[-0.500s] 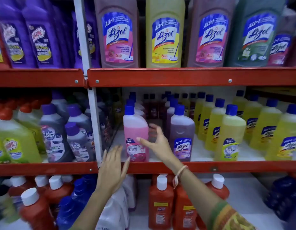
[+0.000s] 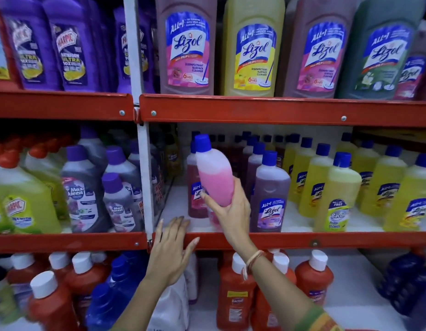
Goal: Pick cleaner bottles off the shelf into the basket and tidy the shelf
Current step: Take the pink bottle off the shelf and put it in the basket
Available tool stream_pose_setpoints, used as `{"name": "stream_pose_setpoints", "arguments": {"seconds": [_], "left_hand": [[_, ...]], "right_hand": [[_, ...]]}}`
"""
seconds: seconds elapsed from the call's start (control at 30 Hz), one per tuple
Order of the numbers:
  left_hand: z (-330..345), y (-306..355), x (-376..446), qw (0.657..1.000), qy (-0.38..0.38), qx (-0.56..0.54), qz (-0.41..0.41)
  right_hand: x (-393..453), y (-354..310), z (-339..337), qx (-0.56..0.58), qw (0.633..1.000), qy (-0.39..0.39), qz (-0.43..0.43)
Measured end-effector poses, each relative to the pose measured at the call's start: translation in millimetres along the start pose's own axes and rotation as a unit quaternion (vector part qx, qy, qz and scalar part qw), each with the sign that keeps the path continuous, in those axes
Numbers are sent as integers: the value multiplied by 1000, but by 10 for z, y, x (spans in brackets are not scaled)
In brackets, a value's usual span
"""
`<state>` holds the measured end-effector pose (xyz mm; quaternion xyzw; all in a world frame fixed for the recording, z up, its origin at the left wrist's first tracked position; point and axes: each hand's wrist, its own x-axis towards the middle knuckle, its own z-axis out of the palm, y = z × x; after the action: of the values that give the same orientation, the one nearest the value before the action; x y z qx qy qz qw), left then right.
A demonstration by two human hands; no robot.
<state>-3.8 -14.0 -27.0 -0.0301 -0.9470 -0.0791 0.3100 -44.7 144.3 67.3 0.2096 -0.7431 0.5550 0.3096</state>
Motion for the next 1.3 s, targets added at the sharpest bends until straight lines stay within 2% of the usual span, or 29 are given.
{"name": "stream_pose_setpoints", "arguments": {"seconds": [0.07,0.2,0.27,0.33,0.4,0.47,0.5,0.53,0.6,0.7,0.83,1.03,1.2,1.3], "left_hand": [[-12,41,3,1000,-7,10,-19],[13,196,31,998,-13,25,-61],[33,322,73,998,-10,20,-59],[47,455,107,999,-14,16,-46],[69,528,100,999,-21,23,-35],[99,539,64,999,-22,29,-33],[115,527,47,999,-21,29,-31],[128,503,33,999,-22,28,-29],[141,470,24,999,-27,24,-24],[162,437,17,999,-41,29,-14],[185,455,27,999,-33,33,-19],[187,505,20,999,-26,30,-34],[202,538,-30,998,-29,36,-44],[120,626,-17,996,-50,19,-77]], "right_hand": [[-26,-111,-139,-94,992,52,-70],[-138,-206,-429,-268,942,113,-170],[-186,-212,-550,-323,918,124,-196],[-221,-232,-654,-323,917,116,-201],[-223,-281,-771,-244,950,87,-176],[-205,-336,-914,-80,990,23,-111],[-187,-360,-983,20,997,-17,-66],[-167,-376,-1037,124,990,-60,-19],[-123,-353,-1124,286,948,-133,47],[-77,-273,-1198,397,882,-233,103],[6,-94,-1303,461,806,-343,142],[75,-37,-1525,474,733,-463,154],[128,-36,-1717,458,719,-495,168],[176,-37,-1827,444,726,-500,164]]}}
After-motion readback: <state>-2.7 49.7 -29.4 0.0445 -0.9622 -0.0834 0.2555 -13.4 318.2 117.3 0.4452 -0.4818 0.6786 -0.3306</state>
